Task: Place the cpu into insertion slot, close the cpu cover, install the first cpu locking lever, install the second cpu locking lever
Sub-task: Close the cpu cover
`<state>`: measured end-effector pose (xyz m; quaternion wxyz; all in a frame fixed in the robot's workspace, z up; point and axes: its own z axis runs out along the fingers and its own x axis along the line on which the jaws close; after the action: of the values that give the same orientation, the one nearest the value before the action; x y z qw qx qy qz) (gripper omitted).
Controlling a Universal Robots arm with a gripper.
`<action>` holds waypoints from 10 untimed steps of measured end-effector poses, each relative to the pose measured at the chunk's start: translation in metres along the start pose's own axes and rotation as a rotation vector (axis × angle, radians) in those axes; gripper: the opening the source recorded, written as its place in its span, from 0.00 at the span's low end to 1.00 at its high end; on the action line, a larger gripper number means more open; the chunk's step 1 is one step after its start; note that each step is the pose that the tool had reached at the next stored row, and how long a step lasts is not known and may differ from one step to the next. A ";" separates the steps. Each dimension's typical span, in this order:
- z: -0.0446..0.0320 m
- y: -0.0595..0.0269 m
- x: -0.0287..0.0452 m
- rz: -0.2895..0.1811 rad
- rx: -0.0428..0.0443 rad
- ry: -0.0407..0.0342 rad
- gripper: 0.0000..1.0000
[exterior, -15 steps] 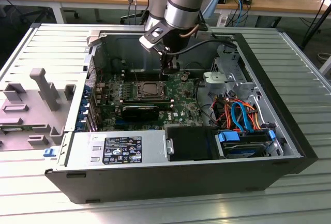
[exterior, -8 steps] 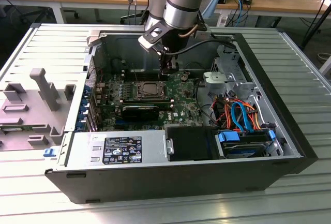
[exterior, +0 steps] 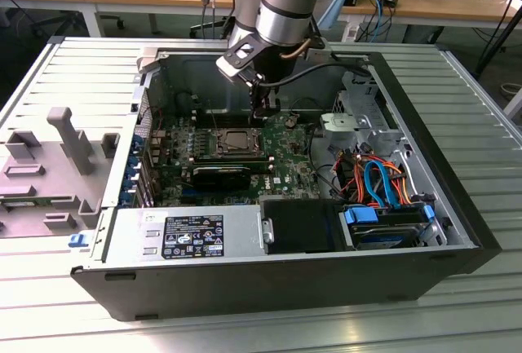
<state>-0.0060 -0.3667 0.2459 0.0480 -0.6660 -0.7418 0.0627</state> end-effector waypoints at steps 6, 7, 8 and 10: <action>0.0015 -0.0077 0.0009 0.000 0.0000 0.0001 0.11; 0.0015 -0.0080 0.0009 0.000 0.0001 0.0000 0.11; 0.0016 -0.0084 0.0009 0.000 0.0001 0.0000 0.11; 0.0018 -0.0096 0.0011 0.000 0.0001 0.0000 0.11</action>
<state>-0.0158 -0.3666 0.2456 0.0480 -0.6660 -0.7418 0.0627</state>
